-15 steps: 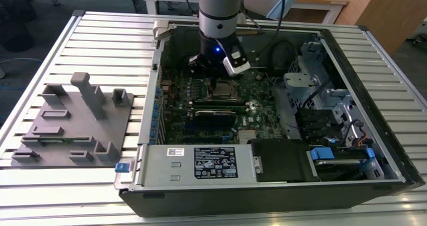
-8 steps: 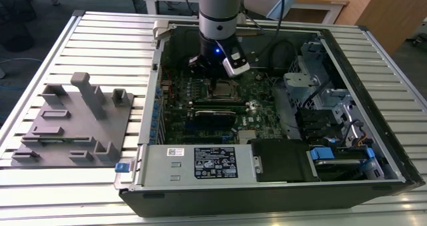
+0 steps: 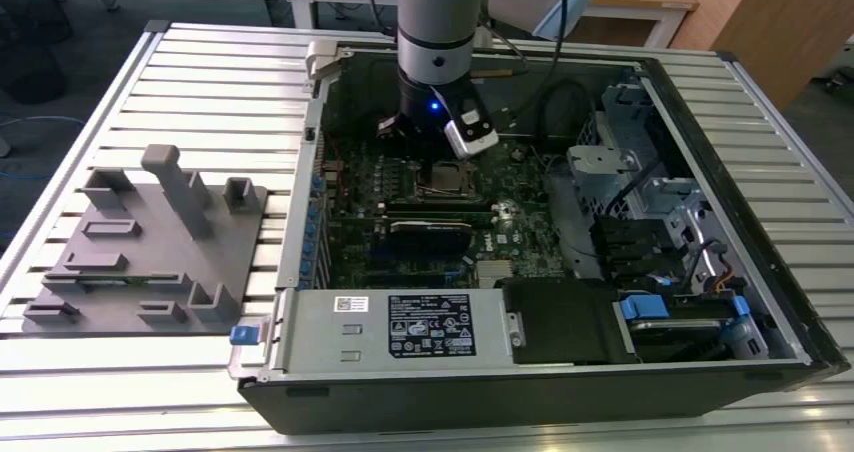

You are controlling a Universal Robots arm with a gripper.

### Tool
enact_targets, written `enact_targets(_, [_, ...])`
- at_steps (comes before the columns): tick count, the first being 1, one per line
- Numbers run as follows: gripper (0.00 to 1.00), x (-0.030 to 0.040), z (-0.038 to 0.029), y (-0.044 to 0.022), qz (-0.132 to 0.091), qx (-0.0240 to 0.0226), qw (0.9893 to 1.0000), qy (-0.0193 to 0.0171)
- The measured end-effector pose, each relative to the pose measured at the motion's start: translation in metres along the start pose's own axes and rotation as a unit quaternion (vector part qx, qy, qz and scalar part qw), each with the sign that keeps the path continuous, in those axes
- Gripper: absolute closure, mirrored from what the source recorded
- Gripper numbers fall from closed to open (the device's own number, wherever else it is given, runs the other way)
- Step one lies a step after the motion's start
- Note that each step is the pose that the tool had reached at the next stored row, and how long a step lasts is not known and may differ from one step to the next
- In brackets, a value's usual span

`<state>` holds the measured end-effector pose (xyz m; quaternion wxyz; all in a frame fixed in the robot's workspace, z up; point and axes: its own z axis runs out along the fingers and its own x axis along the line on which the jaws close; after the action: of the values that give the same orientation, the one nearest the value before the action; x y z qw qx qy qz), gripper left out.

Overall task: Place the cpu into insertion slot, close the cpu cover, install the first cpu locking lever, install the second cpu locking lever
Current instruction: 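Close the cpu cover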

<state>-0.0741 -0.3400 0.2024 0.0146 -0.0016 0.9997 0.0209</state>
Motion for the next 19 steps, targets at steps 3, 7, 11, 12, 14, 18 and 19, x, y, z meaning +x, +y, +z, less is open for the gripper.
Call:
enact_targets(3, [0.9, 0.0, 0.0002, 0.0, 0.0, -0.0001, 1.0, -0.0001])
enact_targets(7, [0.9, 0.0008, 0.0008, 0.0, 0.0, -0.0002, 1.0, -0.0002])
enact_targets(11, [0.9, 0.0011, 0.0031, -0.0001, 0.0, -0.0001, 1.0, -0.0002])
enact_targets(12, [0.9, 0.0011, 0.0031, -0.0001, 0.0, 0.0, 1.0, -0.0002])
enact_targets(14, [0.9, 0.0011, 0.0031, -0.0001, 0.0, 0.0, 1.0, -0.0001])
enact_targets(18, [0.9, 0.0013, 0.0049, -0.0003, 0.0, 0.0004, 1.0, 0.0001])
enact_targets(19, [0.9, 0.0013, 0.0052, -0.0004, 0.0, 0.0004, 1.0, 0.0001])
